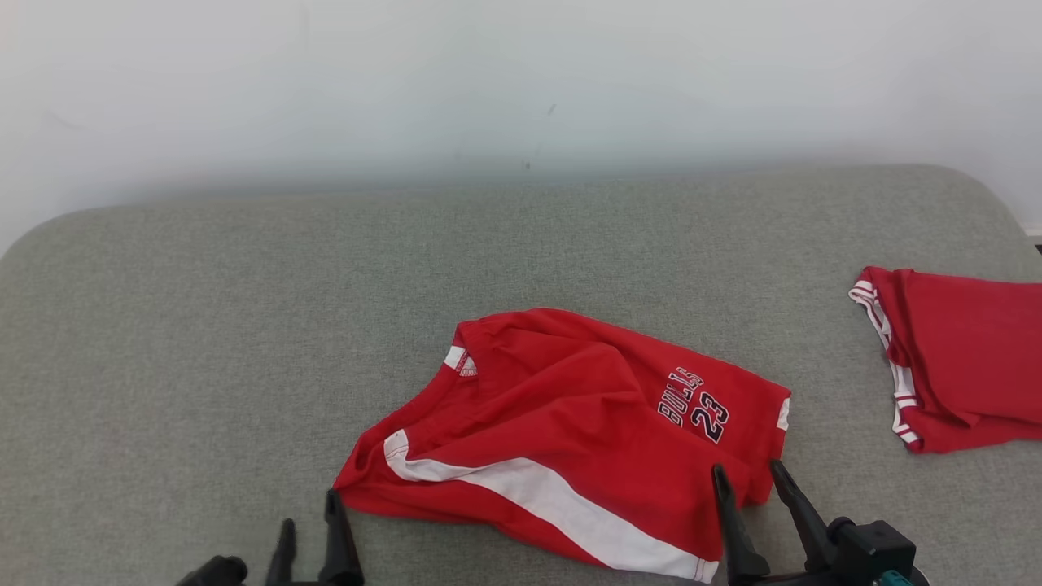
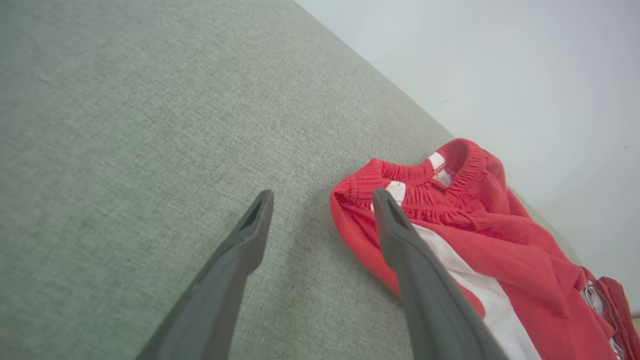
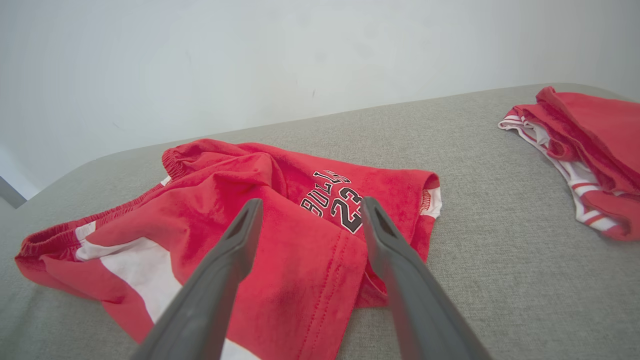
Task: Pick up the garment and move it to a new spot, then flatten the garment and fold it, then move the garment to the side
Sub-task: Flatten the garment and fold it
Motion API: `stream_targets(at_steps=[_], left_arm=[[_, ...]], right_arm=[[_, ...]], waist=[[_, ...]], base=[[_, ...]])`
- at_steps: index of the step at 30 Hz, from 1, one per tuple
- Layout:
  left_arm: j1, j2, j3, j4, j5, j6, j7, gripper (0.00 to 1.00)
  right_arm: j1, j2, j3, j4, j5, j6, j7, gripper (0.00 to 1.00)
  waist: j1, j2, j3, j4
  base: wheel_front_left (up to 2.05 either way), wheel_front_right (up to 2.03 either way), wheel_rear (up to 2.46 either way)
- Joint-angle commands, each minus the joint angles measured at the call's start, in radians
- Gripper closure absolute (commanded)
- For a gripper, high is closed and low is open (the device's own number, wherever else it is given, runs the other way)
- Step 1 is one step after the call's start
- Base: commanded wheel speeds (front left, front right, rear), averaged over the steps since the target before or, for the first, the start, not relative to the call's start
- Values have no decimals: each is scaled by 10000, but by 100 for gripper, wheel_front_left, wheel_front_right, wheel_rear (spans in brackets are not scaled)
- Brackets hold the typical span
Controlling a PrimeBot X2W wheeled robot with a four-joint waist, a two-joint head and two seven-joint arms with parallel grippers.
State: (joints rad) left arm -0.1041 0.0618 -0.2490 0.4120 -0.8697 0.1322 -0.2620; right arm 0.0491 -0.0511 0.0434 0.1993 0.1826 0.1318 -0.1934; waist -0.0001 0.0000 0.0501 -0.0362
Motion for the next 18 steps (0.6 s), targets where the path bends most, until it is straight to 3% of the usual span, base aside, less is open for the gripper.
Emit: stream_targets(at_steps=[1,3,7,18], left_arm=[[346,-9,350,-477,628,-89,-30,0],[468,22,505,-781,1023,-126,-30,0],[995,261,1234,-2451,3435,-797,-30,0],[2068,-68,2717,-4258,6150,-2072,-30,0]], right_arm=[[140,23,-58,-94,-55,-24,54,0],[168,23,-104,-128,-60,-24,53,0],[254,25,-289,-263,-79,-24,128,0],[434,22,-539,-46,243,-24,251,0]], waist=[[1,0,-36,53],[1,0,-44,83],[1,0,-44,257],[1,0,-380,484]], base=[[0,0,0],[0,0,0],[0,0,0],[0,0,0]])
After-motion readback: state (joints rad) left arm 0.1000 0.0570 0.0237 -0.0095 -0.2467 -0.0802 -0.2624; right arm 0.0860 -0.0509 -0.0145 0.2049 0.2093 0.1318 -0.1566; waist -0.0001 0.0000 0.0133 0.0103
